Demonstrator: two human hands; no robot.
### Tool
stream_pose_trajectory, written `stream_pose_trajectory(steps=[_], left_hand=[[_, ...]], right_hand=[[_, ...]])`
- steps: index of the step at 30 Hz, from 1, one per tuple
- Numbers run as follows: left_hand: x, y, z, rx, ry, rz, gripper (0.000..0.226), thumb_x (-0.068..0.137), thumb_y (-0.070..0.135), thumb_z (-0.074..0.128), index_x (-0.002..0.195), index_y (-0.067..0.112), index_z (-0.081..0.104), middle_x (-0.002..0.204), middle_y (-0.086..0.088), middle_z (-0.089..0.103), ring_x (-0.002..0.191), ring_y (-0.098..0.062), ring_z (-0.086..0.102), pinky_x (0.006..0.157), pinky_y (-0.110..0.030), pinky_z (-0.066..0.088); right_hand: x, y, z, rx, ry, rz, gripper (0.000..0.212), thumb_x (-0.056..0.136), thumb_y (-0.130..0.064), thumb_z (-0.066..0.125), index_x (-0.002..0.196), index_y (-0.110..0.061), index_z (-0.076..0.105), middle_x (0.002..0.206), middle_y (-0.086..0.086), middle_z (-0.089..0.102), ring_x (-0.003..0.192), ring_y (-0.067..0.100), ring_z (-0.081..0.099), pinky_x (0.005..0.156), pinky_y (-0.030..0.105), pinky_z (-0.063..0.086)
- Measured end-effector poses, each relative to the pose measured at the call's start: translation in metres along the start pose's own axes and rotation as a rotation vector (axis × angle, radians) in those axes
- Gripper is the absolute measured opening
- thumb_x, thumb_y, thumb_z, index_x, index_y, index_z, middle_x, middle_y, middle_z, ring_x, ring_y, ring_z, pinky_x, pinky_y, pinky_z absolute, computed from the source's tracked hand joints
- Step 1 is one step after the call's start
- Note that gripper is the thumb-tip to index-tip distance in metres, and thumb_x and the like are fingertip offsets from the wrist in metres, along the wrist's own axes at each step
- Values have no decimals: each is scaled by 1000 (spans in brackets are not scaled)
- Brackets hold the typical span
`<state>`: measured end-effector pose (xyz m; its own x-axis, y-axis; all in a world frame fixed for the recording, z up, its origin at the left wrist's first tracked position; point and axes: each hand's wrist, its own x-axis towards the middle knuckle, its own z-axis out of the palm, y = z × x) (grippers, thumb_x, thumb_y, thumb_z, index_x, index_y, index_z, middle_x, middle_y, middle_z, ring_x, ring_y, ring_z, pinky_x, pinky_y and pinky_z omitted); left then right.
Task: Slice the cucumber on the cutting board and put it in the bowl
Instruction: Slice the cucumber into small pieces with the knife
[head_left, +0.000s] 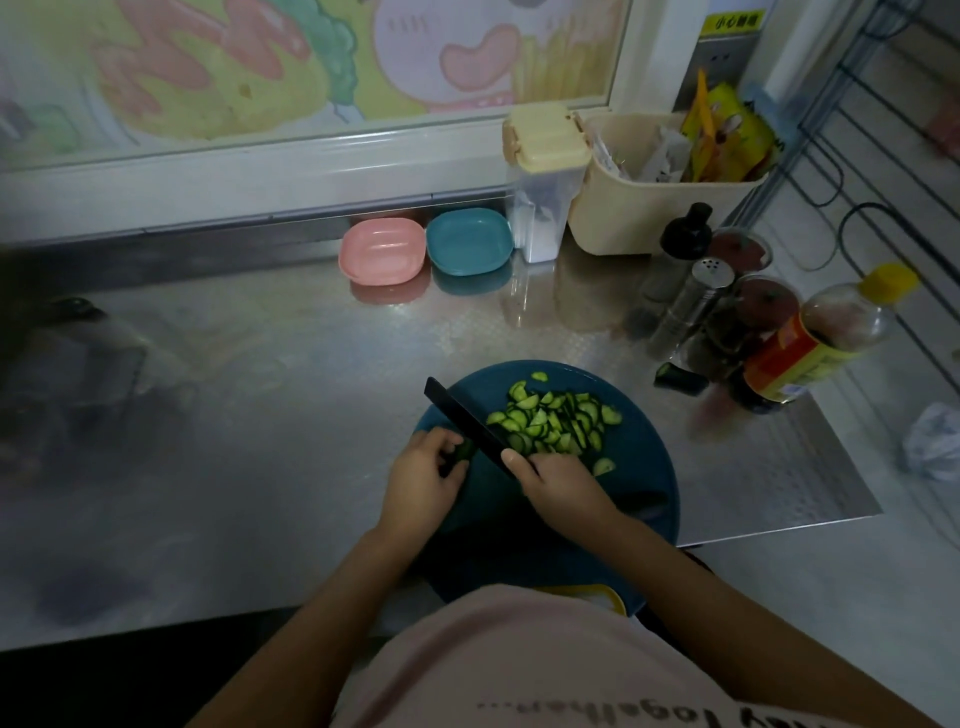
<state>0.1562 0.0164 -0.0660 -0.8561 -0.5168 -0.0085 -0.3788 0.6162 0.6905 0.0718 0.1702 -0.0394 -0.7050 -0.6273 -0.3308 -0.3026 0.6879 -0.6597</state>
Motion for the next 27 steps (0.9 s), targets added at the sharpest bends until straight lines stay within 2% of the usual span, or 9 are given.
stream_pose_trajectory(steps=[3,6,11,17,21,27], left_hand=[[-1,-5,4,-25,16,86,23,79,5,69,101,10,64,93,4,54,76,-11,50,66,-12,35],[-3,-9,7,-35,34,142,26,80,4,69,105,9,65,92,5,52,75,-11,51,68,-7,35],[-3,-12,12,-10,76,157,20,82,15,62,101,11,64,87,5,48,74,-8,47,62,-16,34],[-4,-14,12,-12,81,172,18,82,18,59,97,9,63,86,6,46,75,-1,39,62,-14,30],[-2,-17,13,-19,74,164,17,82,19,59,96,10,62,87,4,50,76,-3,43,63,-14,32],[-3,-16,13,-16,71,175,18,83,21,58,96,9,63,87,8,46,76,-5,44,64,-12,31]], right_hand=[[-1,-3,3,6,-2,-1,55,100,-45,31,56,-13,42,57,5,48,65,27,54,57,33,32],[-1,-6,2,-1,-12,-11,57,100,-44,30,53,-13,39,54,3,44,60,25,50,56,32,30],[3,-5,0,-2,-16,-13,58,100,-45,30,52,-14,39,52,1,44,57,21,48,57,31,29],[0,-7,-3,-1,6,-23,56,100,-45,30,54,-13,40,54,2,45,60,22,49,56,33,30],[-1,-11,-2,0,14,-31,56,100,-44,29,53,-15,37,54,2,43,60,23,48,53,33,26],[-3,-11,-2,0,4,-21,57,101,-42,29,53,-14,38,53,3,43,59,24,49,53,34,27]])
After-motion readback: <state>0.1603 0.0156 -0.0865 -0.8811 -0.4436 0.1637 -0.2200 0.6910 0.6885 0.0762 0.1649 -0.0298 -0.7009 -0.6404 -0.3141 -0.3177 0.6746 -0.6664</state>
